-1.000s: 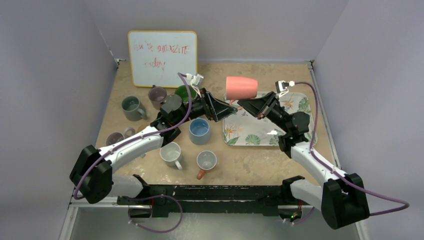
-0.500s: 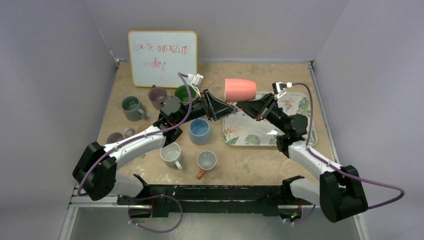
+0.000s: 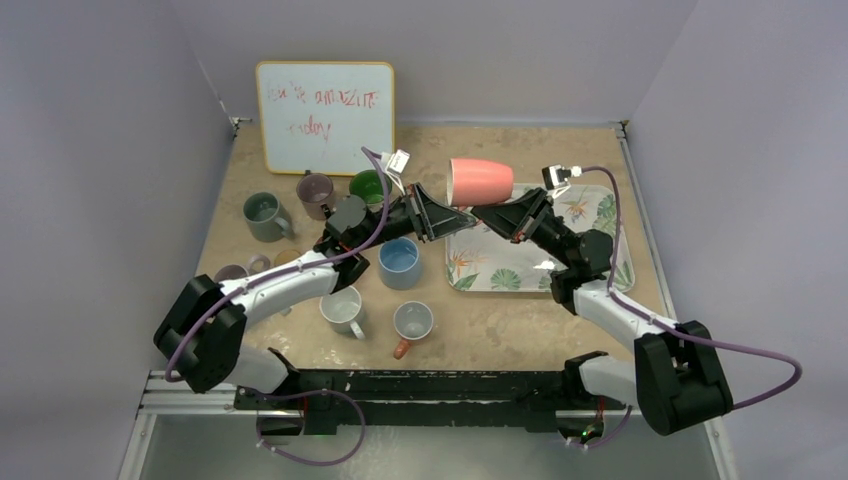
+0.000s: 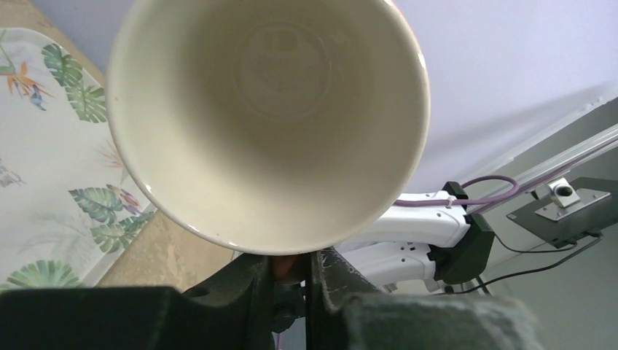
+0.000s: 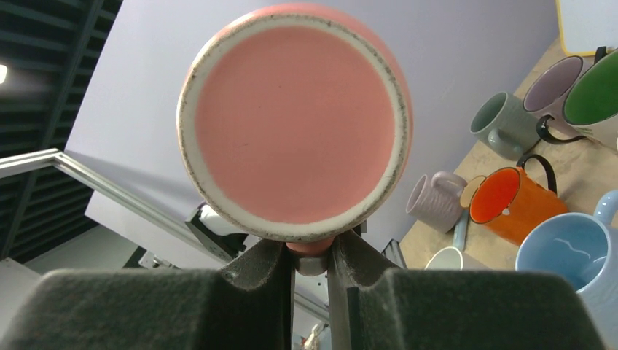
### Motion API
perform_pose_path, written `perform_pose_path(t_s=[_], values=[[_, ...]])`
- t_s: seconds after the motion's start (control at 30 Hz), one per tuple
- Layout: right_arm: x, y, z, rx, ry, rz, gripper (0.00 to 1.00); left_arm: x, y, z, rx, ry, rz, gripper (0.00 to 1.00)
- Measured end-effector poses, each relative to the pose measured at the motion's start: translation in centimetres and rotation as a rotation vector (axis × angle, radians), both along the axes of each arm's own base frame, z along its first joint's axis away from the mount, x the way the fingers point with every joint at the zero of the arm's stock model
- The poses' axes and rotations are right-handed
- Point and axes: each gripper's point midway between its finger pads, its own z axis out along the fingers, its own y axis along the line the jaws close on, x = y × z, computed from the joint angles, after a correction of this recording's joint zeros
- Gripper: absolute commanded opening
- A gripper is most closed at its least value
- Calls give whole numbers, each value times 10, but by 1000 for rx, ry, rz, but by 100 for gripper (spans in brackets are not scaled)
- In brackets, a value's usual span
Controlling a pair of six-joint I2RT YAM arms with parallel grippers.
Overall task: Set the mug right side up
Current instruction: Turn over the cup on the tray.
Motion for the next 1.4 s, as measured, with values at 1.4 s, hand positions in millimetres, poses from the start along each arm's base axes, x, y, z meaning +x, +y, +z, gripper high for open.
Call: perform_pose_path(t_s=[1.4], values=[[13, 6, -32, 0, 79, -8, 0, 1, 19, -17, 44, -19, 105, 35]])
